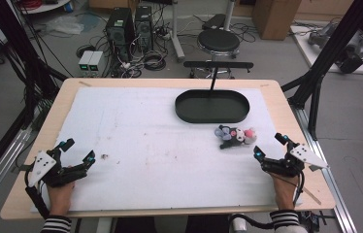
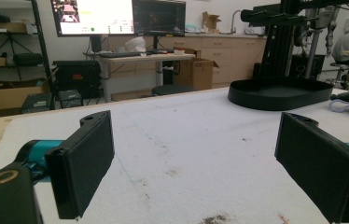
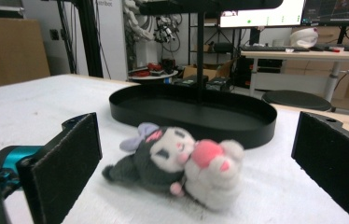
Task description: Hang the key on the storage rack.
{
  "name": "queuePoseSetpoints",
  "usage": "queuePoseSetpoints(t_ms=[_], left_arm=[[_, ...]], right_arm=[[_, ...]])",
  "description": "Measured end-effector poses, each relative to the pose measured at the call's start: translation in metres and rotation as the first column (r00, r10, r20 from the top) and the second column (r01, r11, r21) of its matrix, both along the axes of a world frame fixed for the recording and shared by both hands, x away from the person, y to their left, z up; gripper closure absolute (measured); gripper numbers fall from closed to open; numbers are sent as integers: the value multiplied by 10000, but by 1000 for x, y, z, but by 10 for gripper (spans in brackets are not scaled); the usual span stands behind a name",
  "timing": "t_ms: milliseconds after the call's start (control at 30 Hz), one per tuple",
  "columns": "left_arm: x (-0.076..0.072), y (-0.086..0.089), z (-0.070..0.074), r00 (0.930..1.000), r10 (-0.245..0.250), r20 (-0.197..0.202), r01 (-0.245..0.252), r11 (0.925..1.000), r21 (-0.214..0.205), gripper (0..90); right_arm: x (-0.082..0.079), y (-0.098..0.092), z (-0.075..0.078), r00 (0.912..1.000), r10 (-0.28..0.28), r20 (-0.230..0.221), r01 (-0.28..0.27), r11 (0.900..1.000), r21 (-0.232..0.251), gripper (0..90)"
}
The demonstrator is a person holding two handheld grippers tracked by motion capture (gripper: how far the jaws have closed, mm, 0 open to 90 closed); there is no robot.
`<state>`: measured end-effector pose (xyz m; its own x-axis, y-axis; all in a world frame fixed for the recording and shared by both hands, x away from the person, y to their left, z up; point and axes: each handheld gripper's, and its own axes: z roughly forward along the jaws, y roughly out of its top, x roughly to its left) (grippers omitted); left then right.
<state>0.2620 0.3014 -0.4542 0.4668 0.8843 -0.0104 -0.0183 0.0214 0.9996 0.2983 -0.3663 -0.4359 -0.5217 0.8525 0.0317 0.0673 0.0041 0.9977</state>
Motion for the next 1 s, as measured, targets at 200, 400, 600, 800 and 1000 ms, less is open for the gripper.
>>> queuePoseSetpoints(t_ms=[200, 400, 600, 800, 1000], left_arm=[[0, 0, 0, 10000, 4, -39, -4, 10000, -33, 122], [1, 1, 0, 10000, 4, -84, -4, 9999, -118, 122], [0, 0, 0, 10000, -16, -36, 16, 10000, -19, 122], [0, 0, 0, 10000, -8, 1, 8, 10000, 4, 123], [0, 0, 0, 10000, 10, -13, -10, 10000, 28, 122]], right_arm=[[10, -9, 27, 9994, 313, -179, -314, 9995, -45, 5], [24, -13, 66, 9963, 814, -280, -828, 9953, -508, 5], [38, -17, 100, 9911, 1278, -375, -1313, 9850, -1121, 5], [59, -25, 130, 9691, 2188, -1142, -2373, 9534, -1864, 5], [79, -26, 138, 9426, 2678, -1995, -3133, 9160, -2506, 5]])
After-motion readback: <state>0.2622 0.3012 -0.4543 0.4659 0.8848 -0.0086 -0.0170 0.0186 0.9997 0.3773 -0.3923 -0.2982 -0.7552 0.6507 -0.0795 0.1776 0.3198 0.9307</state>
